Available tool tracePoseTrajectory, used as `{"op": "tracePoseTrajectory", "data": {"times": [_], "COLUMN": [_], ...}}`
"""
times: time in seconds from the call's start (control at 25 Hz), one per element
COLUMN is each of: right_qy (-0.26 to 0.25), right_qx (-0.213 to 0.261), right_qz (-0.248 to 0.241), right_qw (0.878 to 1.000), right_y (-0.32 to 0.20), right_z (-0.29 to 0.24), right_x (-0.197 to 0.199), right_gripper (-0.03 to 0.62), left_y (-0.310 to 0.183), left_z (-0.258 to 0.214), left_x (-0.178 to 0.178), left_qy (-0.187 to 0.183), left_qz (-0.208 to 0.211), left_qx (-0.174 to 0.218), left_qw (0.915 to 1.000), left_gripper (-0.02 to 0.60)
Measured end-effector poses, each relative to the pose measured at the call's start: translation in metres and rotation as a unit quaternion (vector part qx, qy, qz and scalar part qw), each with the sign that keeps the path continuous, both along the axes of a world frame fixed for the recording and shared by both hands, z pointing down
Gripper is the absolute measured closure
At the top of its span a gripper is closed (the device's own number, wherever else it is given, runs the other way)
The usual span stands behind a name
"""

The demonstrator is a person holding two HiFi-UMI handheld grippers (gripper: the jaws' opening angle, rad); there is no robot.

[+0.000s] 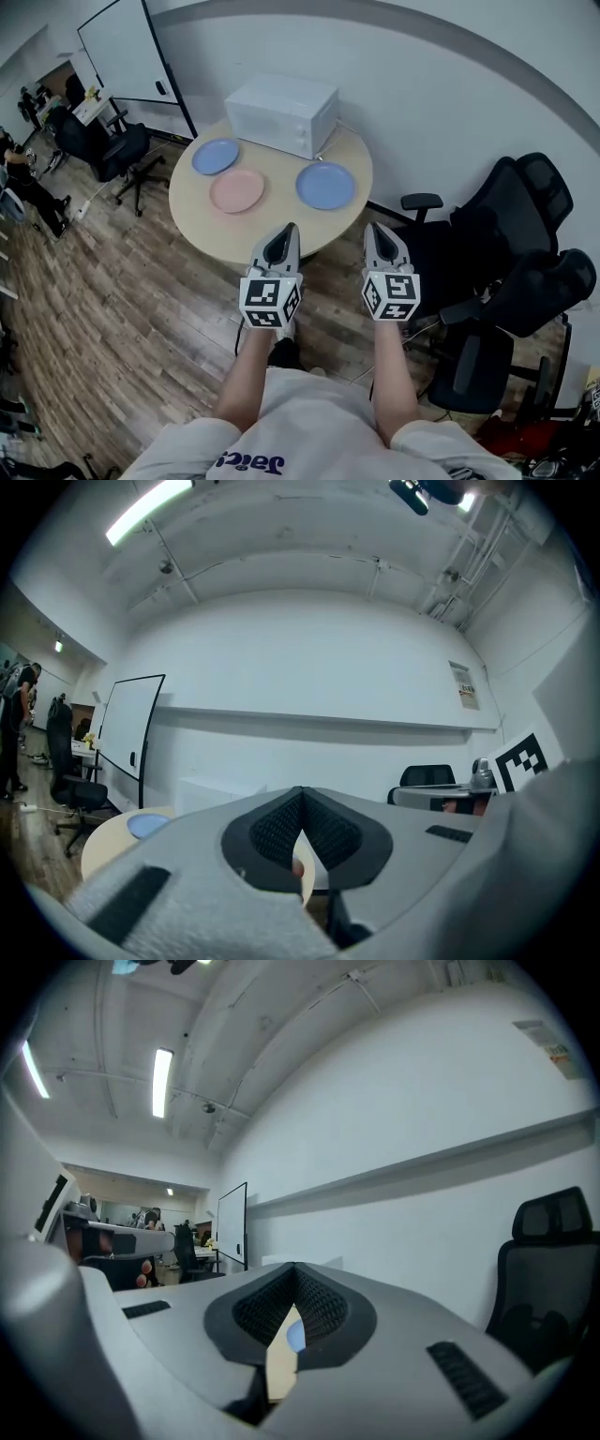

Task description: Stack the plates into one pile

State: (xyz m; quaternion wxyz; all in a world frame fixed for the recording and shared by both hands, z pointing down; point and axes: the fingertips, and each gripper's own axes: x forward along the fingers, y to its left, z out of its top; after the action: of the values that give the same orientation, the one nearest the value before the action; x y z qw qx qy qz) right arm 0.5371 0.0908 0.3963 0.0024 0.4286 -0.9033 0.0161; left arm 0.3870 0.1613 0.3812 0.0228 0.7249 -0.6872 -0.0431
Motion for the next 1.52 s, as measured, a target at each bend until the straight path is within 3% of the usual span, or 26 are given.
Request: {"op": "tracePoseTrajectory", "data": {"times": [0.48, 0.92, 1.2, 1.4, 1.52], "right_qy": [0.033, 0.068, 0.102, 0.131, 0.145], "right_qx": [-0.006, -0.051, -0.085, -0.118, -0.147], "right_qz": [-0.015, -0.027, -0.037, -0.030, -0.028], "right_qw": [0.999, 0.996, 0.990, 0.984, 0.978], "right_y": [-0.071, -0.178, -0.233, -0.255, -0.267], "right_z": [0.024, 0.054, 0.086, 0.122, 0.149], "right_x": [-0.035, -0.102, -0.149, -0.159, -0.154], "right_gripper": [0.579, 0.547, 0.491, 0.464, 0.450], "left_y": [-0.097, -0.209, -0.267, -0.290, -0.302], "left_z": [0.034, 0.060, 0.102, 0.144, 0.175], "left_x": [-0.003, -0.067, -0.108, -0.123, -0.122], "left_qy": [0.023, 0.036, 0.042, 0.052, 0.053], "left_qz": [0.042, 0.055, 0.068, 0.084, 0.087], "left_qx": [-0.024, -0.063, -0.110, -0.151, -0.187], "left_qw": [0.9986, 0.9958, 0.9907, 0.9836, 0.9771], "left_gripper": [0.571, 0.569, 0.569, 0.565, 0.495]}}
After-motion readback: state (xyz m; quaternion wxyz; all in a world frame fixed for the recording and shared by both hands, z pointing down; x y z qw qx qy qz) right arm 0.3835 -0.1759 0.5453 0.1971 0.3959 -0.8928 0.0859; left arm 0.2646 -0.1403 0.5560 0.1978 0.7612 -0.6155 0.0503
